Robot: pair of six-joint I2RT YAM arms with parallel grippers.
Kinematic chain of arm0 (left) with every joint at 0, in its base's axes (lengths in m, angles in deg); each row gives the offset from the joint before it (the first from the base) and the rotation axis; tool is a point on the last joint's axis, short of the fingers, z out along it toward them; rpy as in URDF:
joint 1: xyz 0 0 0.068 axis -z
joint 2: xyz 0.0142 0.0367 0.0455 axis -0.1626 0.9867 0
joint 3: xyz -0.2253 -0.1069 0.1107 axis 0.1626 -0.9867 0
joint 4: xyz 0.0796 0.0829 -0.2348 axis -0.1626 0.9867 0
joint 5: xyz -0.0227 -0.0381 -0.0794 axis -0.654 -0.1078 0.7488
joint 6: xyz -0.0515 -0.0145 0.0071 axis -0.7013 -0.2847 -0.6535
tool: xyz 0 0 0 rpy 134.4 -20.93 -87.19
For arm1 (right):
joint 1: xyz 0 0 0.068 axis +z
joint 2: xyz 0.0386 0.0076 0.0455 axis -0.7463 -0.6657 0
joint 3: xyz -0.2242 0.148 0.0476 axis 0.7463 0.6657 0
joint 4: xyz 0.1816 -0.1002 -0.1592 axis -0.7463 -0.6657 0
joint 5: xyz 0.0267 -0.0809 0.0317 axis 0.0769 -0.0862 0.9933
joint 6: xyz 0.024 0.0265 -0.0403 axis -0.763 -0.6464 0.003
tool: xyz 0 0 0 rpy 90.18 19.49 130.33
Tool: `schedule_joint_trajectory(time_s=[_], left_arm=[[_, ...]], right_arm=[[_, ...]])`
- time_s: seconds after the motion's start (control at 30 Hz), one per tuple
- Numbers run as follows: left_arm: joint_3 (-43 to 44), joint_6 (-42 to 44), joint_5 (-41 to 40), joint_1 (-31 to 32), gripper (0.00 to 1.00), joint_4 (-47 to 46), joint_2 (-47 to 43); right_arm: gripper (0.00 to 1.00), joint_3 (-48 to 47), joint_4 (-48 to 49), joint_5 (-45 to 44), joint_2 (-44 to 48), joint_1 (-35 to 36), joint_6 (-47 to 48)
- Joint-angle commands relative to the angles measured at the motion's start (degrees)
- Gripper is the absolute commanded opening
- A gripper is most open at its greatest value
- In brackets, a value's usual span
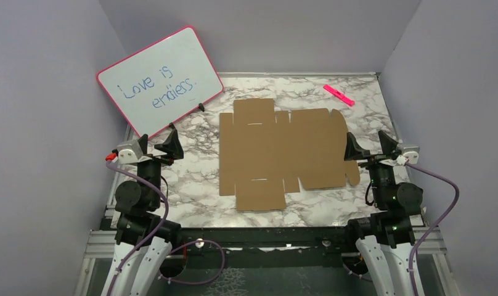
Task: Fold the paper box
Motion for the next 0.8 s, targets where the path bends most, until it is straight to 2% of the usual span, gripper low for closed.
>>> schedule_joint_trajectory(time_s=[0.0,0.33,0.43,0.77], left_arm=[[-0.4,0.2,1.7,-0.3,0.99,-1.4,0.6],[-0.5,-1.4,1.0,-0.3,0.99,0.3,2.9],[0.4,-3.5,0.7,-0.3,0.99,3.3,3.9],[2.1,-6.8,6.6,-0.2,0.99,12.9,7.4]], right_arm=[[1.0,0.3,1.8,-0.8,0.4,0.3,-0.5],[1.0,-1.3,-0.6,0.1,-0.5,0.3,-1.2],[1.0,-2.2,-2.2,-0.1,-0.9,0.3,-1.4],[1.0,-11.7,-12.7,8.9,-12.1,0.3,-3.6]])
